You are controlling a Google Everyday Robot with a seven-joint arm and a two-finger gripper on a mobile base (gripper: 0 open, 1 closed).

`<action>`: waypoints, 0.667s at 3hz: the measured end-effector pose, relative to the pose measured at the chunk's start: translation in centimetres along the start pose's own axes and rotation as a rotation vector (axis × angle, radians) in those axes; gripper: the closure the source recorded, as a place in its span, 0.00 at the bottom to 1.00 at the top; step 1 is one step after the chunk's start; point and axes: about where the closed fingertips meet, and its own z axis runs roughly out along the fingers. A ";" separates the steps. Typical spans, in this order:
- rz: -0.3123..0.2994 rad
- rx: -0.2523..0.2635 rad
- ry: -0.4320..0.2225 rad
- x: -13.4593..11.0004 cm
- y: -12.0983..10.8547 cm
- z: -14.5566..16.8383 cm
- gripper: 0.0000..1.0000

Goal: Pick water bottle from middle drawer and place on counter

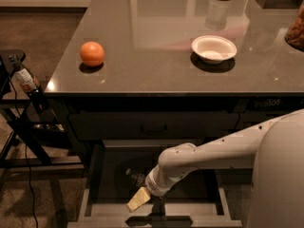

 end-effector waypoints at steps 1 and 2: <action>0.000 0.000 0.000 0.0 0.0 0.0 0.00; 0.008 0.002 -0.010 -0.3 -0.1 1.2 0.00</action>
Offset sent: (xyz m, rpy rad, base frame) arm 0.0089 0.0138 -0.0266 0.0122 -0.0157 -0.0324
